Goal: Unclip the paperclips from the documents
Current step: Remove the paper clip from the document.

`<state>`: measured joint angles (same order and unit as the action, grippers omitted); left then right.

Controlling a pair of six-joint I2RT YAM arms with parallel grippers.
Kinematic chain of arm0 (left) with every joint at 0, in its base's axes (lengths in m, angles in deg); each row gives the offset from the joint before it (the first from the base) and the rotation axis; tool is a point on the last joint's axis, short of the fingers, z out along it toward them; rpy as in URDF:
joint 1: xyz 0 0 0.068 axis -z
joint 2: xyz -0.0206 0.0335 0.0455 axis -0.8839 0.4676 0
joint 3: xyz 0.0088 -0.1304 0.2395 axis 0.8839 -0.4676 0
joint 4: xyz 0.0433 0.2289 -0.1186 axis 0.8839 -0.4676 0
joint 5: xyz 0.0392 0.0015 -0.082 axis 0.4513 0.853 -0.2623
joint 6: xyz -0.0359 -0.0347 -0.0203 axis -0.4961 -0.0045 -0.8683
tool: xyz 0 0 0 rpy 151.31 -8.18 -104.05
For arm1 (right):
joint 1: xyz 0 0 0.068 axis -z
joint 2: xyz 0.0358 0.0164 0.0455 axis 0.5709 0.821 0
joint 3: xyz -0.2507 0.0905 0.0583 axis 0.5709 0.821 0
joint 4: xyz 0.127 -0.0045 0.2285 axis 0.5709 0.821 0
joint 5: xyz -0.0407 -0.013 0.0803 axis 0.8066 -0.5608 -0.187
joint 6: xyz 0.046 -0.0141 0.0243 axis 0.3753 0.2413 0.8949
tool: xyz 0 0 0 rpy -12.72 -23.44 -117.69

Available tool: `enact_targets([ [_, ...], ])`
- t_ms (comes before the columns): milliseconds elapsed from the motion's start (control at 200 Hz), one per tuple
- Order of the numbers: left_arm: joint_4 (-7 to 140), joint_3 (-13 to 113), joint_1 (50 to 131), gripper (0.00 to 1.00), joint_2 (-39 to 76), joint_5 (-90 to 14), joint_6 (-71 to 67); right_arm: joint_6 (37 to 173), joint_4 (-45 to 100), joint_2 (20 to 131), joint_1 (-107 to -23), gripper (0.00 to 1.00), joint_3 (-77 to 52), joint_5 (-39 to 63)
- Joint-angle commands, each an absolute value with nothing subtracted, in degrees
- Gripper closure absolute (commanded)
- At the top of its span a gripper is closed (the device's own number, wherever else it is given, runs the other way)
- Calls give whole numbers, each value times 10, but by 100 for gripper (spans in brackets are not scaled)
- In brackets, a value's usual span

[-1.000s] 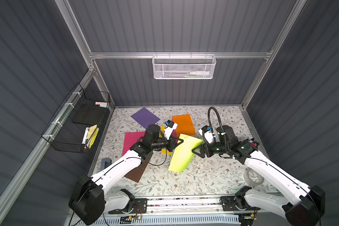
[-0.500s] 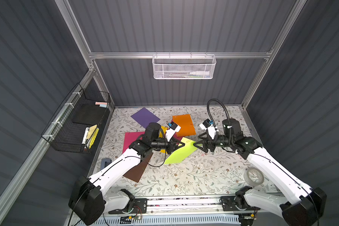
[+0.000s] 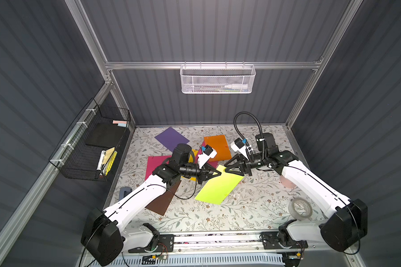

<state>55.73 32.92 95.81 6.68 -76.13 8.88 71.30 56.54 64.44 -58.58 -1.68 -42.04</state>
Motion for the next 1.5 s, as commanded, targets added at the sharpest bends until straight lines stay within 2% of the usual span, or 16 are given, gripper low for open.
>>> enact_targets([
  [0, 544, 342, 961, 100, 50, -787, 105, 683, 609, 651, -580, 70, -31, -472],
  [160, 548, 341, 961, 100, 47, -794, 102, 676, 604, 651, -578, 72, -28, -474],
  [345, 553, 336, 961, 100, 48, -795, 100, 680, 603, 651, -576, 84, -27, -475],
  [685, 544, 338, 961, 100, 75, -775, 98, 701, 589, 630, -559, 90, -12, -441],
  [975, 525, 348, 961, 100, 88, -772, 110, 702, 587, 632, -553, 100, -8, -428],
  [1496, 522, 350, 961, 100, 92, -764, 109, 727, 569, 630, -519, 97, 0, -426],
])
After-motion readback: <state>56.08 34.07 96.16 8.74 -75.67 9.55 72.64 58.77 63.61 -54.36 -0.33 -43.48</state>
